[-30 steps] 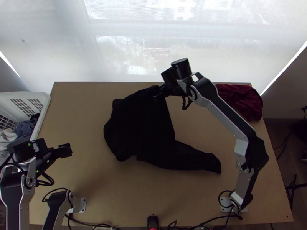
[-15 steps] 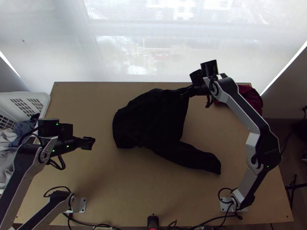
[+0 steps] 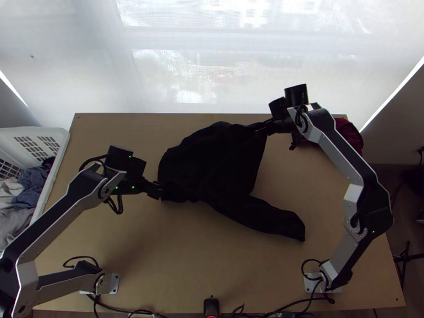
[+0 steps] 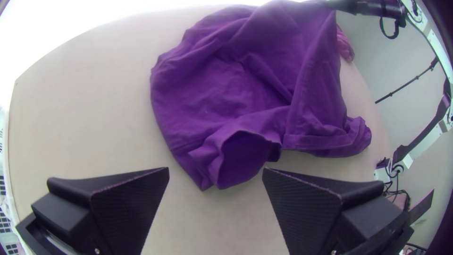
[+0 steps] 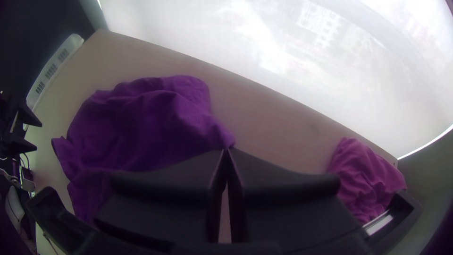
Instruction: Fold the t-shirt
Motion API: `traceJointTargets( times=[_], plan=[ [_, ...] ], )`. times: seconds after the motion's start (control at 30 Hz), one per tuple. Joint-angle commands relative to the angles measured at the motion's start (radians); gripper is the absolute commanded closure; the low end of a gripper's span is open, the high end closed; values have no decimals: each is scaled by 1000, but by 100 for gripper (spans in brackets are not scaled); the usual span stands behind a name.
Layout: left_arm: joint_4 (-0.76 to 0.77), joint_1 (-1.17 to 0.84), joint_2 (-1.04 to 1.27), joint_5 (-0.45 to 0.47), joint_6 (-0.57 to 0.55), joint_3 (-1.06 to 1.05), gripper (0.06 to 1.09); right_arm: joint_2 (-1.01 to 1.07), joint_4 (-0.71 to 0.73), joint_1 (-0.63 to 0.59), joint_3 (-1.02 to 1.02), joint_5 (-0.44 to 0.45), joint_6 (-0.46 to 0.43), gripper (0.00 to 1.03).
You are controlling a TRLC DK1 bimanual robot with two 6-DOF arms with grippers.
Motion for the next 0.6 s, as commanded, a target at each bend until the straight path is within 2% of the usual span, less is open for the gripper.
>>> traceJointTargets(
  times=[0.0, 0.1, 0.17, 0.2, 0.3, 0.43, 0.5, 0.53, 0.57],
  plan=[
    [78, -90, 134, -28, 7, 24, 12, -14, -1, 12, 0, 3, 16, 100],
    [110, -104, 174, -55, 13, 23, 12, -20, -1, 21, 0, 3, 22, 100],
    [146, -119, 205, -106, 30, 14, 13, -26, -3, 22, -3, 3, 28, 100],
    [163, -130, 223, -143, 45, 6, 17, -31, -3, 24, -4, 3, 30, 100],
    [204, -139, 261, -172, 61, -5, 46, -43, -9, 27, -4, 3, 35, 100],
    [261, -139, 263, -167, 90, -19, 73, -69, -17, 27, -11, 3, 45, 100],
    [275, -139, 263, -164, 116, -17, 92, -86, -18, 29, -20, 3, 50, 100],
    [275, -139, 271, -166, 121, -16, 105, -97, -18, 27, -27, 3, 53, 100],
    [256, -138, 278, -167, 130, -9, 105, -109, -18, 27, -35, 3, 56, 100]
  ],
)
